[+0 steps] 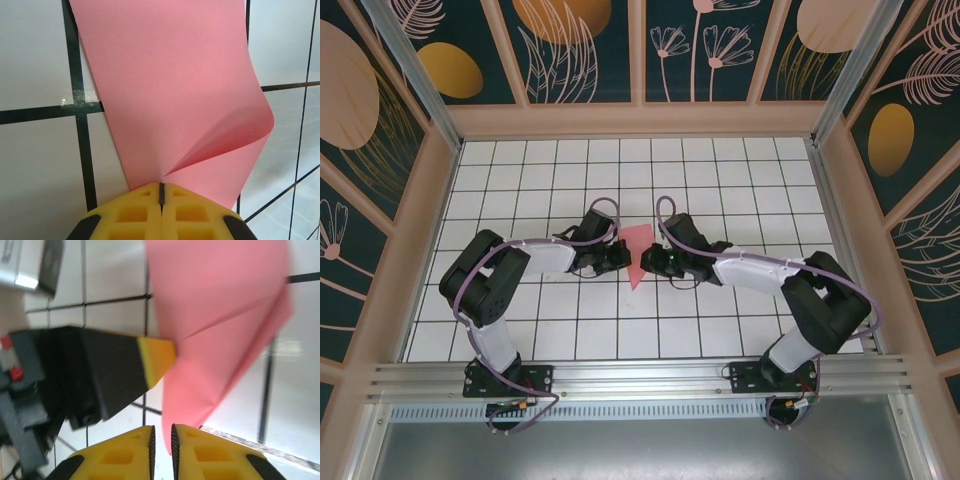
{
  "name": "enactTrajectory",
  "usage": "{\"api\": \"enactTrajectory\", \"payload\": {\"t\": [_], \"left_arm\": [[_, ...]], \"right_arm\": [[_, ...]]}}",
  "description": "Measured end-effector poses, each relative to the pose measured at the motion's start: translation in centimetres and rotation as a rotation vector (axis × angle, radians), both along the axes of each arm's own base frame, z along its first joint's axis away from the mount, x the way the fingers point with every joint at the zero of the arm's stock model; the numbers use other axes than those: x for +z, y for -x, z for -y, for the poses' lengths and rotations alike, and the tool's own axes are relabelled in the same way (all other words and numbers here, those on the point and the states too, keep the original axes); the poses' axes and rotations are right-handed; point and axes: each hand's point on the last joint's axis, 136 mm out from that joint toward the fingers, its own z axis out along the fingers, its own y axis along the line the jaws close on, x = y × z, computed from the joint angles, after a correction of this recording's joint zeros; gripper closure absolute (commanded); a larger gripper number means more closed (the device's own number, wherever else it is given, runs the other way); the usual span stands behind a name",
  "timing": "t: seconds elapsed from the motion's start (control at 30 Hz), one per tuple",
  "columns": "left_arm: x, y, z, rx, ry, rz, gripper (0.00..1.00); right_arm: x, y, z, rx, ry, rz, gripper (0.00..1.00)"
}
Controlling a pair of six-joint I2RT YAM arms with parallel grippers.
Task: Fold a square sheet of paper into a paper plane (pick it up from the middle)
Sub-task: Third fold the triangle at the center of the table.
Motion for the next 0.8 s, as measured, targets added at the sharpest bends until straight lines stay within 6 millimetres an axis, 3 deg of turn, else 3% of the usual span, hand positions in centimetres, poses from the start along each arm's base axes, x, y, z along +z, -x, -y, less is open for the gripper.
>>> {"api": "enactTrajectory", "payload": {"t": [0.23, 0.8], "left_arm": [[0.0, 0.0, 0.0, 0.001, -0.002, 0.001, 1.00], [-0.1, -0.1, -0.1, 0.002, -0.010, 0.008, 0.99]], "right_arm": [[-2.1, 2.3, -1.3, 0.084, -0.070, -0.089, 1.00], [-4.6, 2.7, -2.1, 0.120, -0.068, -0.146, 1.00]]}}
